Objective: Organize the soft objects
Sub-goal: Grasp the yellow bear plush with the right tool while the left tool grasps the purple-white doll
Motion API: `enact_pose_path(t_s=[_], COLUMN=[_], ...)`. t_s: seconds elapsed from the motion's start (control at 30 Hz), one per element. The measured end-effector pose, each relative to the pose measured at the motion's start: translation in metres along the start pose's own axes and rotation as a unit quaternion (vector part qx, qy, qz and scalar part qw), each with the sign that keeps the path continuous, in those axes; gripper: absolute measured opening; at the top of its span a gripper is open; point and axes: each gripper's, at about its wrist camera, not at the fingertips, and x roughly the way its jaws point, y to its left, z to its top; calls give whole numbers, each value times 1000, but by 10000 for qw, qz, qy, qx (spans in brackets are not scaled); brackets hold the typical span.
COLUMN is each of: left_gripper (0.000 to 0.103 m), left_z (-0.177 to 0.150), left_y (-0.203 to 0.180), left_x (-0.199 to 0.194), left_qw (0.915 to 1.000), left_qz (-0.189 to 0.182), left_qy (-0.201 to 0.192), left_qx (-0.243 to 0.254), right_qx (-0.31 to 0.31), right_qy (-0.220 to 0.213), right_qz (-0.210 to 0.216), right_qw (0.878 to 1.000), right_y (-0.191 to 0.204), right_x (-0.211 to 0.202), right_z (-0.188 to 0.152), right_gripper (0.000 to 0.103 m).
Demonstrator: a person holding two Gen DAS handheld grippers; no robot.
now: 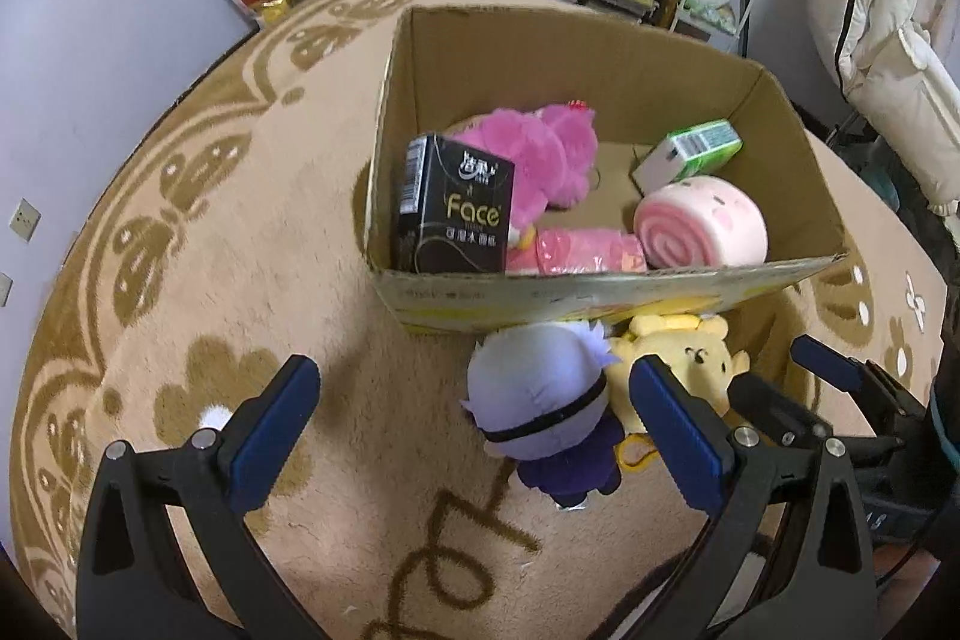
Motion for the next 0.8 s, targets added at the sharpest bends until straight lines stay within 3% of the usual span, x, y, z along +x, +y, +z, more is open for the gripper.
enact_pose_path(t_s=[0.23, 0.6, 0.8], left_gripper=[102, 102, 102], left_z=[1, 0, 0], left_y=[4, 6, 0], left_x=[21, 51, 61], left_qw=[9992, 9960, 9955], left_qz=[-132, -274, -216], left_qy=[371, 813, 922], left_qx=[-74, -248, -96], right_qx=[-561, -594, -618], right_qy=[170, 304, 387], right_qz=[-61, 73, 106], right_qw=[9983, 9977, 9973], right_y=[14, 15, 15], right_x=[12, 31, 41], right_z=[-4, -3, -2], right_gripper=[103, 103, 103])
